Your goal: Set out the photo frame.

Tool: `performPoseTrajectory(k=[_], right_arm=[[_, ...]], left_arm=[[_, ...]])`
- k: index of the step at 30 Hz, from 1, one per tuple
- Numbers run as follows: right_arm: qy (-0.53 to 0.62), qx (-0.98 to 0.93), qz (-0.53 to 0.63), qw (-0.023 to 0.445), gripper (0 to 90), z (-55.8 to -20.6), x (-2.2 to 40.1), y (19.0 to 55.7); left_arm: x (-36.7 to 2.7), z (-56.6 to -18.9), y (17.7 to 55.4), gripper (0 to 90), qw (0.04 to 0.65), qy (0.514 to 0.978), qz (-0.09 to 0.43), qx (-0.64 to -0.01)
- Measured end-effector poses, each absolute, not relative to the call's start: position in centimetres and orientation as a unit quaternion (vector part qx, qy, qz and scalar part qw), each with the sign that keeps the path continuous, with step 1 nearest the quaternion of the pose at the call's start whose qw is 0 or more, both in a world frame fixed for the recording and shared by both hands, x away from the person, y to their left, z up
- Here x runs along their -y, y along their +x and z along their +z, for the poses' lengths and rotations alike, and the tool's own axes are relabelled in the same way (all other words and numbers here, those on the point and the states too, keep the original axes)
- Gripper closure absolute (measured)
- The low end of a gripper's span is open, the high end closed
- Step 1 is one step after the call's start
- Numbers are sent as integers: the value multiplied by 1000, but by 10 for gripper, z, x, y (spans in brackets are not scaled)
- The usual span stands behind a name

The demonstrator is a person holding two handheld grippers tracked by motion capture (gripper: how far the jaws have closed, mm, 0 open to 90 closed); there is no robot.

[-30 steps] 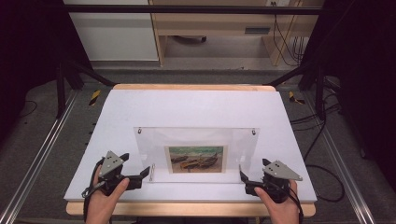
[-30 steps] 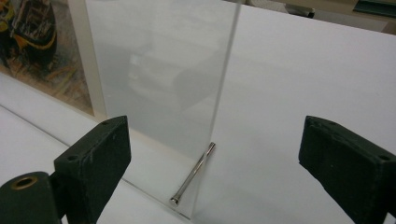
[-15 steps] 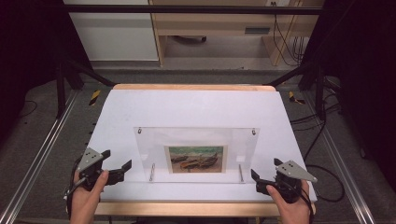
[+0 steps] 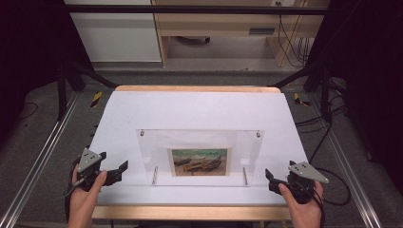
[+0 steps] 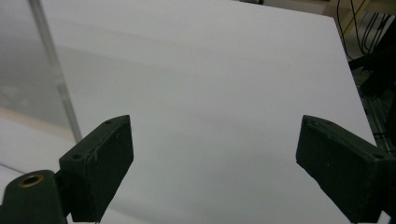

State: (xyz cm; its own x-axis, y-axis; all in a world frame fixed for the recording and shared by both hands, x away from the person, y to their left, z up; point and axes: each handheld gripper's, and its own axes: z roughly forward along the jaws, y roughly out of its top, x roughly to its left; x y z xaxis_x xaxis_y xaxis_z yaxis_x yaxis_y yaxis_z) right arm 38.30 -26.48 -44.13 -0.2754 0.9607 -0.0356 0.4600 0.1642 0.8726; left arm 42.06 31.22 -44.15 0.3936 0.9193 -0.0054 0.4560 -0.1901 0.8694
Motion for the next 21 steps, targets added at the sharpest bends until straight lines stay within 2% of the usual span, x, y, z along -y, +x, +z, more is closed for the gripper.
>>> performPoseTrajectory(k=[8,11,14,21], right_arm=[[542,-695,353,314,123,-453,270,406],[547,-708,327,305,127,-459,265,417],[542,-712,303,329,147,-461,260,426],[542,-708,292,346,156,-461,255,430]], left_arm=[[-309,-452,432,90,378,747,272,-475],[-308,-452,434,63,375,747,273,-476],[-309,-453,436,48,373,746,281,-476],[-305,-456,437,41,367,755,280,-465]])
